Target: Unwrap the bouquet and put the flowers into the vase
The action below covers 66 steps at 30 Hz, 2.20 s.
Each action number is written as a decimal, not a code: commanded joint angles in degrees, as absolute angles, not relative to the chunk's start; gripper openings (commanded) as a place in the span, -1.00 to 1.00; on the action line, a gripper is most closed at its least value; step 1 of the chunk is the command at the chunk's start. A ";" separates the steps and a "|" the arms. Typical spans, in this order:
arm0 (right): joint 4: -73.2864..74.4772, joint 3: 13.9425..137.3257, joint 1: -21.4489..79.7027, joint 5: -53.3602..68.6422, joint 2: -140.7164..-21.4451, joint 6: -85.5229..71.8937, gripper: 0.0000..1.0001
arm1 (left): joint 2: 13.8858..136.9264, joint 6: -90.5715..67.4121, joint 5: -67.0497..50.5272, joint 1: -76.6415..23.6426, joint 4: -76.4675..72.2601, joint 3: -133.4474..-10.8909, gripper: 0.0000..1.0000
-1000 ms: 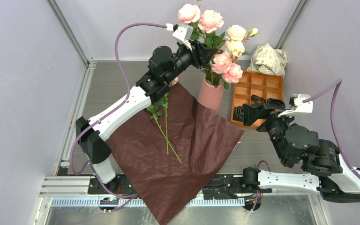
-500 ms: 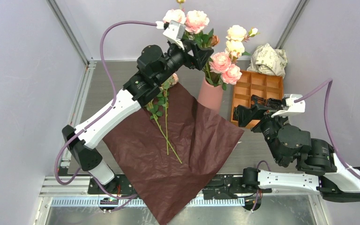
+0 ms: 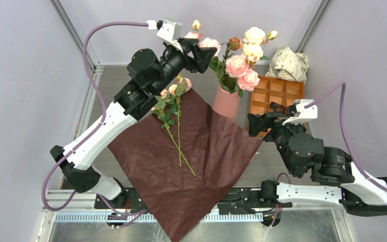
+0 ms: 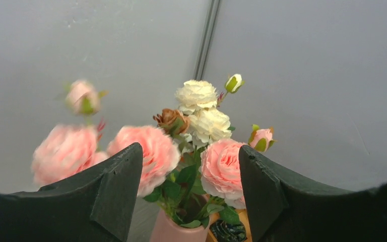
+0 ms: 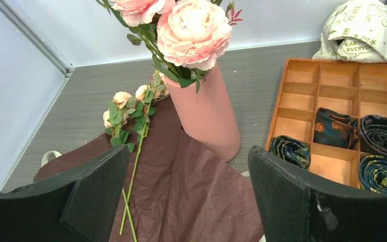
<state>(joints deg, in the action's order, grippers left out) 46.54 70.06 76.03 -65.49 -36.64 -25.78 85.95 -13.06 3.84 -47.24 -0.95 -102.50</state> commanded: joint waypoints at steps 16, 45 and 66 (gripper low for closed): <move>35.73 87.26 76.40 -44.73 -66.34 -16.16 0.86 | 50.91 -22.17 45.22 -47.46 27.40 -83.77 0.28; 59.13 140.01 54.26 -8.11 -139.33 -27.70 0.62 | 39.16 -31.01 65.33 -47.46 59.12 -87.20 0.21; 54.52 139.35 51.55 -7.47 -149.21 -25.93 -0.09 | 40.89 -31.33 61.62 -47.47 58.01 -82.98 0.26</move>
